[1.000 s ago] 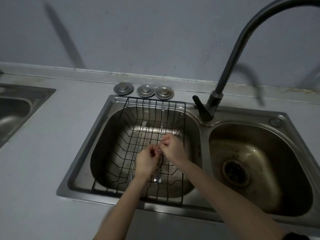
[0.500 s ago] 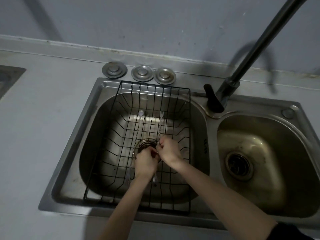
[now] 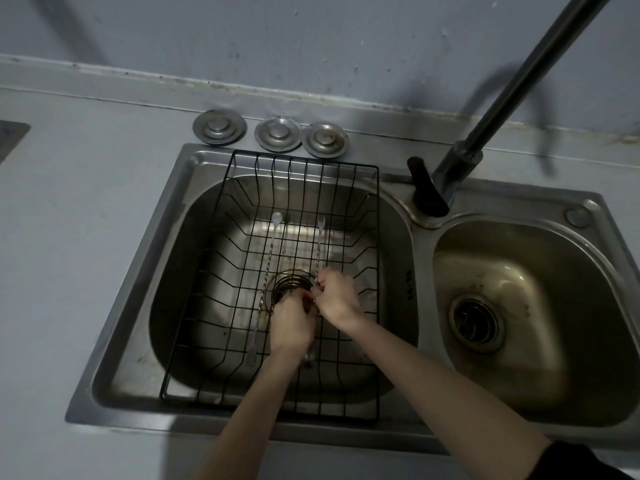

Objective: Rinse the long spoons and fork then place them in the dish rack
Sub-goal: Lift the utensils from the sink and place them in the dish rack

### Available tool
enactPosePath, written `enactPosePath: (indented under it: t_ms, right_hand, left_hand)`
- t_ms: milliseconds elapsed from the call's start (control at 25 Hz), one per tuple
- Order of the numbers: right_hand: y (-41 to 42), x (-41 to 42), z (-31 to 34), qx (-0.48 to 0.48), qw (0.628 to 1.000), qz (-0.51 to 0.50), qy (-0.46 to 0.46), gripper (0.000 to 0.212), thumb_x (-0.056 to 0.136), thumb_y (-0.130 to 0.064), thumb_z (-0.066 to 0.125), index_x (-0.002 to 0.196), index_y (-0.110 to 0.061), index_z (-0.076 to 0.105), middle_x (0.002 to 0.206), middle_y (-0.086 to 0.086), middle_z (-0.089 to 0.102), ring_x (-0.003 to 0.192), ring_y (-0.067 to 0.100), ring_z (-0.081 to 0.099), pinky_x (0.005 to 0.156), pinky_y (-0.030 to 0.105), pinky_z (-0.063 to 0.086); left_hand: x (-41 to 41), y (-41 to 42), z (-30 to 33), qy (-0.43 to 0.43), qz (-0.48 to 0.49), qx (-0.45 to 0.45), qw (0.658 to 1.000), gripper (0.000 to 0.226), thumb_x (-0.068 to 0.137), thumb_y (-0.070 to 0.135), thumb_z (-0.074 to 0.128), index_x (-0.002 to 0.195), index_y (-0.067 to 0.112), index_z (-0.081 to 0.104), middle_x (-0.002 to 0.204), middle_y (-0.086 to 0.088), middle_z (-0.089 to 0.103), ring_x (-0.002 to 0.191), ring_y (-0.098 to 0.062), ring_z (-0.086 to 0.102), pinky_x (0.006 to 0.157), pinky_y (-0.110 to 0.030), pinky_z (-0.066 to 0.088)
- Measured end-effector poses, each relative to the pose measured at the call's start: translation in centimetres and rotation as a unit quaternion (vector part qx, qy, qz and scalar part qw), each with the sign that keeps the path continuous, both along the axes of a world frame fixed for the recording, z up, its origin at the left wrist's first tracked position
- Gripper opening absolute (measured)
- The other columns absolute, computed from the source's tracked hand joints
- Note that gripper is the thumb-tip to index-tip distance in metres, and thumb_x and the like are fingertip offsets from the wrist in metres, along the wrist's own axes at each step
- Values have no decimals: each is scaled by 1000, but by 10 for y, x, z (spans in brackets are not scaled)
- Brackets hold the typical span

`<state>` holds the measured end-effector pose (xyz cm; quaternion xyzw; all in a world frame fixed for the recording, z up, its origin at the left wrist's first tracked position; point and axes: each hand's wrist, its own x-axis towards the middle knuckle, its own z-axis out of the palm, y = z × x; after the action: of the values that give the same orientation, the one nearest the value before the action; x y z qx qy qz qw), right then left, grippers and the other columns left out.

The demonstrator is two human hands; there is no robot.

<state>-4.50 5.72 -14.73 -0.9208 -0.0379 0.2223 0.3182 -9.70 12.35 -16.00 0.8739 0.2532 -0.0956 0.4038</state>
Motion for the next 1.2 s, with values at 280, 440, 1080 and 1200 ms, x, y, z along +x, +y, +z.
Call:
enactPosePath:
  t_ms: [280, 440, 1080, 1200]
  right_hand:
    - [1, 0, 0, -9, 1000, -2, 9, 12, 88, -9, 53, 96, -2, 60, 100, 18, 66, 95, 30, 62, 71, 30, 46]
    - [1, 0, 4, -18, 1000, -2, 12, 14, 89, -9, 52, 98, -1, 58, 101, 18, 65, 96, 31, 61, 73, 32, 48]
    - [1, 2, 47, -117, 977, 165, 72, 17, 91, -11, 43, 87, -3, 58, 86, 11, 61, 84, 26, 59, 58, 28, 38]
    - [-9, 12, 63, -102, 971, 197, 90, 36, 91, -13, 43, 55, -10, 37, 62, 4, 43, 52, 14, 40, 44, 23, 27]
  left_hand:
    - [0, -1, 3, 5, -22, 28, 999, 22, 88, 11, 49, 106, 1, 56, 113, -21, 60, 100, -36, 59, 79, -42, 48]
    - [0, -1, 4, 4, -33, 44, 998, 21, 89, 11, 48, 106, 0, 55, 114, -21, 58, 100, -36, 59, 75, -39, 47]
    - [12, 14, 14, 89, -118, 38, 988, 19, 84, 10, 49, 97, 1, 61, 102, -19, 67, 97, -34, 61, 73, -33, 45]
    - [17, 18, 36, 119, -193, 52, 973, 22, 89, 15, 44, 94, 4, 62, 98, -20, 65, 93, -29, 60, 74, -32, 44]
